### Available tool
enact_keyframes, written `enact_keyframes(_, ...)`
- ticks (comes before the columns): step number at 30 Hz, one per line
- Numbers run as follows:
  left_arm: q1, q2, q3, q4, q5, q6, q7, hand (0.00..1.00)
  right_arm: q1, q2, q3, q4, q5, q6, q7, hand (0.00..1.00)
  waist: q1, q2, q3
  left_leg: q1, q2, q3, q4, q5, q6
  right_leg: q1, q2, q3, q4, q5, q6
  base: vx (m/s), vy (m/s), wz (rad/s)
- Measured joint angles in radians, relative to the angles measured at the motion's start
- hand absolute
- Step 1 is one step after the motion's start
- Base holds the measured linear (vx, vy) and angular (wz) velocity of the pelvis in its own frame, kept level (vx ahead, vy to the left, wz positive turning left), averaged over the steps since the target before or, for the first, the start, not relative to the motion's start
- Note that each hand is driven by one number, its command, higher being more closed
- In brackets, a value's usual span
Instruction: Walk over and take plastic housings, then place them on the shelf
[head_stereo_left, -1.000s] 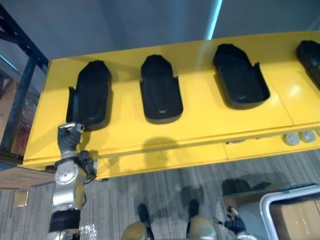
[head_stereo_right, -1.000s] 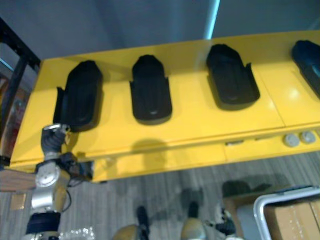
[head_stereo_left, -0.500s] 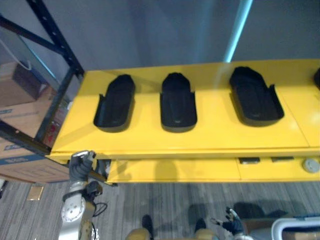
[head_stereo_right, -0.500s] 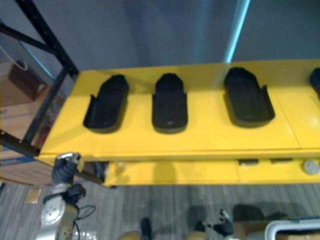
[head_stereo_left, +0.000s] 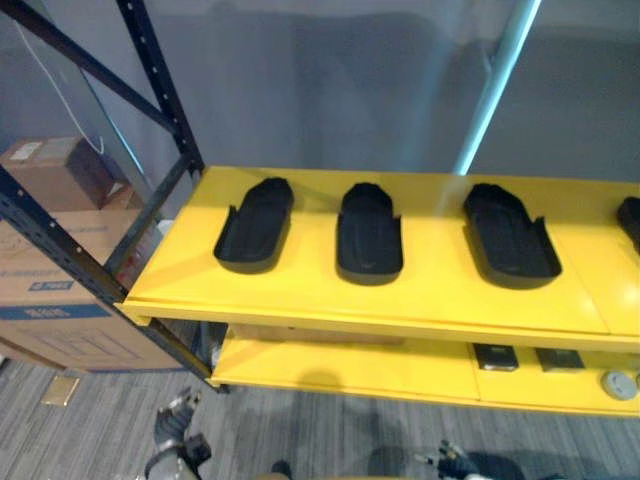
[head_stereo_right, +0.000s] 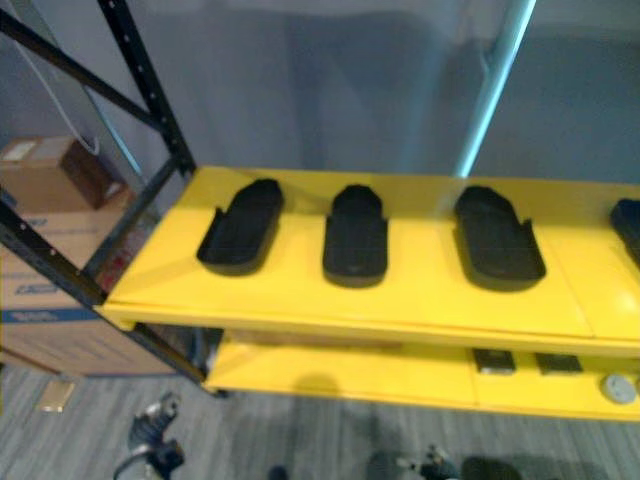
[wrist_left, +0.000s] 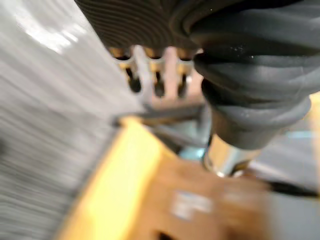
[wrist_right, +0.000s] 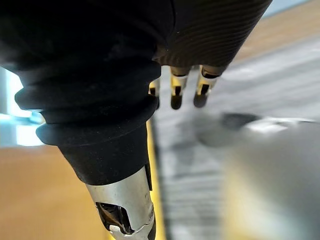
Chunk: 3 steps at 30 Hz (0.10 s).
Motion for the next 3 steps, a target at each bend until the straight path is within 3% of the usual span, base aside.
enact_keyframes(3, -0.017, -0.018, 0.031, 0.137, -0.023, 0.027, -0.057, 0.0, 0.001, 0.011, -0.047, 0.012, 0.177, 0.069, -0.012, 0.0, -0.005, -0.003, -0.002, 0.011, 0.0, 0.005, 0.0, -0.005, 0.0, 0.012, -0.001, 0.003, -0.003, -0.003, 0.004, -0.01, 0.002, -0.01)
